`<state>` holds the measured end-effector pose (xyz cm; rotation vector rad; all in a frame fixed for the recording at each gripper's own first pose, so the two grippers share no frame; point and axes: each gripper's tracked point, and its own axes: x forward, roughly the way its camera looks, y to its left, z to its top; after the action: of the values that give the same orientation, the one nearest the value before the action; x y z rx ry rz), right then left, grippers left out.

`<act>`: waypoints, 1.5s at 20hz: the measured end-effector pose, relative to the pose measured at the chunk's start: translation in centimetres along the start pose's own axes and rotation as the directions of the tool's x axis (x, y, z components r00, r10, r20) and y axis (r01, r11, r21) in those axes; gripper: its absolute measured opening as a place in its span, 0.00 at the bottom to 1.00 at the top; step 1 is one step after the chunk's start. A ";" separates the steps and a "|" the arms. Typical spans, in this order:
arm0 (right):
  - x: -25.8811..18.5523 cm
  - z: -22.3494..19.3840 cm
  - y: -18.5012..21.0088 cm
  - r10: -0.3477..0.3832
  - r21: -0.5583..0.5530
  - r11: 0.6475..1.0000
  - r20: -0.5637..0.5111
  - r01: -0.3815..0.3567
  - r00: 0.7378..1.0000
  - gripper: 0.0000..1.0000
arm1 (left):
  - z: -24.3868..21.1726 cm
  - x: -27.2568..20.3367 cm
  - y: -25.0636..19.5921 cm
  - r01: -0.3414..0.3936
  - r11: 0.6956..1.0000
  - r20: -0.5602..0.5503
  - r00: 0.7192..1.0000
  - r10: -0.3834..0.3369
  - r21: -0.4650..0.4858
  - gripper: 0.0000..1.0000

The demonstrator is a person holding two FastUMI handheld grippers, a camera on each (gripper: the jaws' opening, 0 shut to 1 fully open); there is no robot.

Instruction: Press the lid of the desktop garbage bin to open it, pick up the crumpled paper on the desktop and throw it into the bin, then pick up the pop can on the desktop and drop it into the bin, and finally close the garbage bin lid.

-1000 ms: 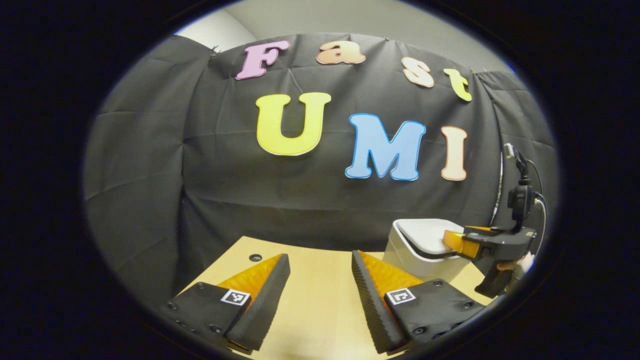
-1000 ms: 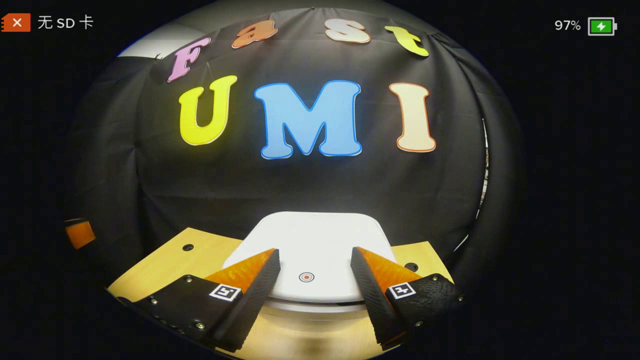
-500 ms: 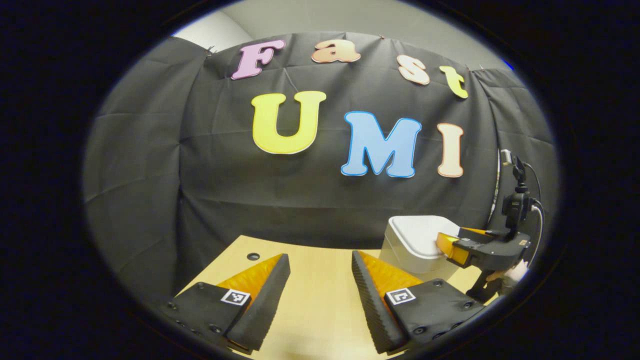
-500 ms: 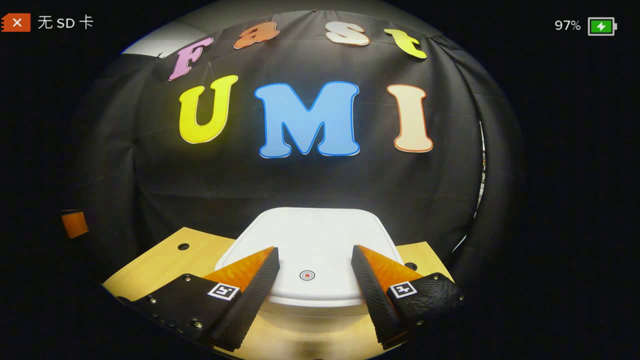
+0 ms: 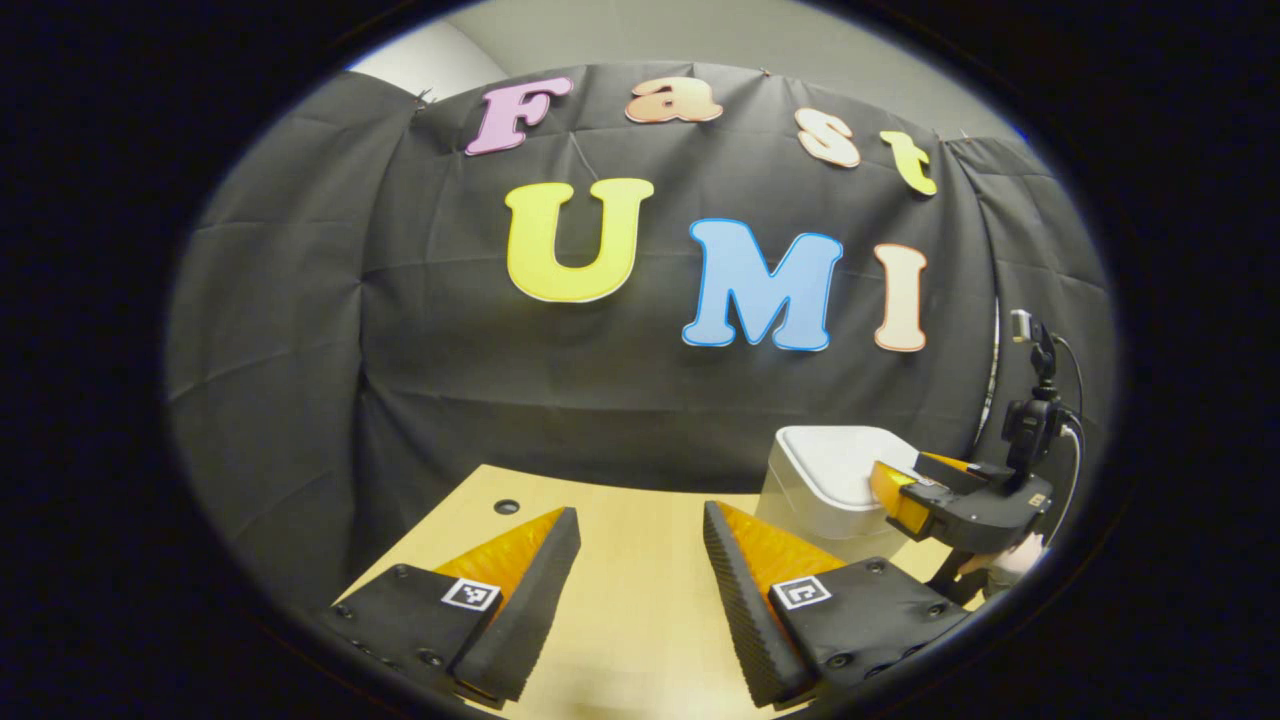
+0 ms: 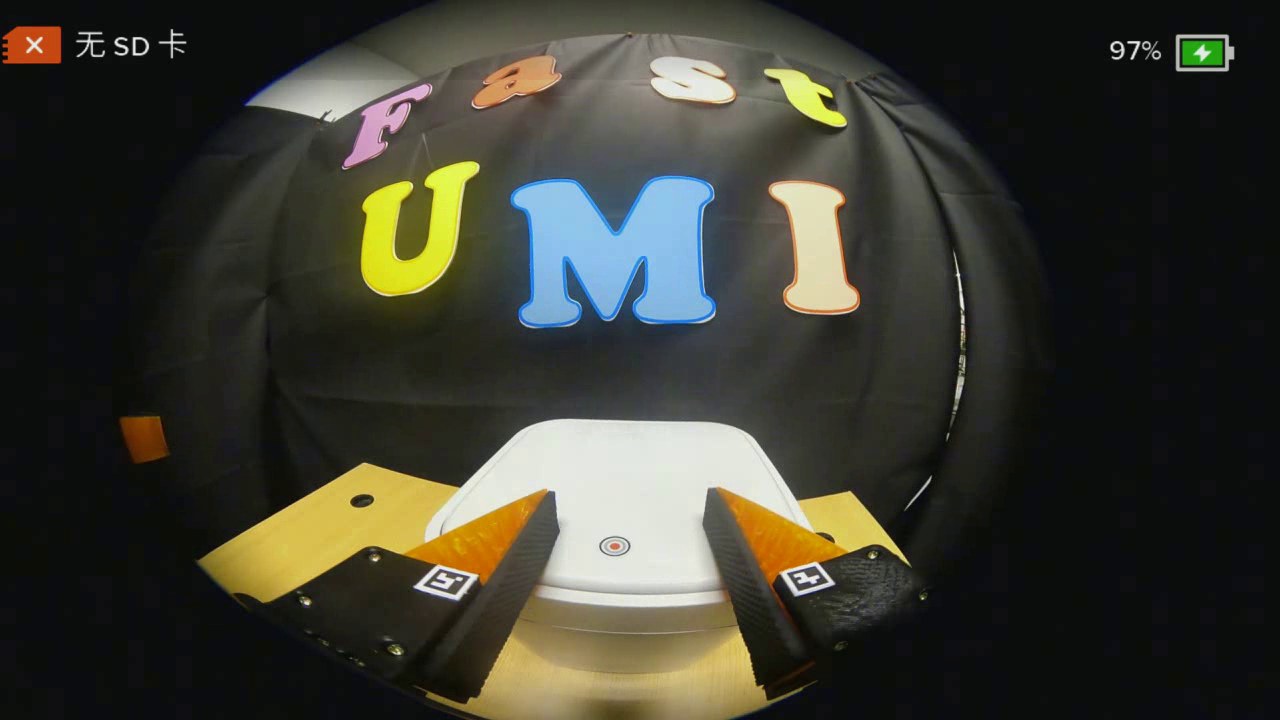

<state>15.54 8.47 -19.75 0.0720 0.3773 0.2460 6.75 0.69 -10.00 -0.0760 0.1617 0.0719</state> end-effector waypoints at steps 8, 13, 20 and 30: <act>0.0 0.4 0.0 -0.010 -0.004 1.000 0.051 0.010 0.999 0.94 | 0.5 -0.3 -0.2 0.007 1.000 0.012 1.000 -0.007 0.007 0.81; 0.1 0.4 0.1 -0.008 -0.003 1.000 0.063 0.008 0.998 0.94 | 0.6 -0.9 -0.2 0.007 1.000 0.017 1.000 -0.007 0.004 0.81; 0.1 0.5 0.1 -0.005 -0.001 1.000 0.061 0.005 0.998 0.93 | 1.6 -1.3 -0.4 0.009 1.000 0.040 0.999 -0.010 0.011 0.81; -5.5 6.4 -0.7 -0.024 -0.016 1.000 0.130 0.026 0.991 0.94 | 7.2 -2.2 0.0 0.011 0.999 0.146 0.989 -0.018 0.047 0.81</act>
<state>13.08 6.28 -11.96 0.0650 0.2468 0.2189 5.68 1.12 -2.52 -0.0260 0.0161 0.0587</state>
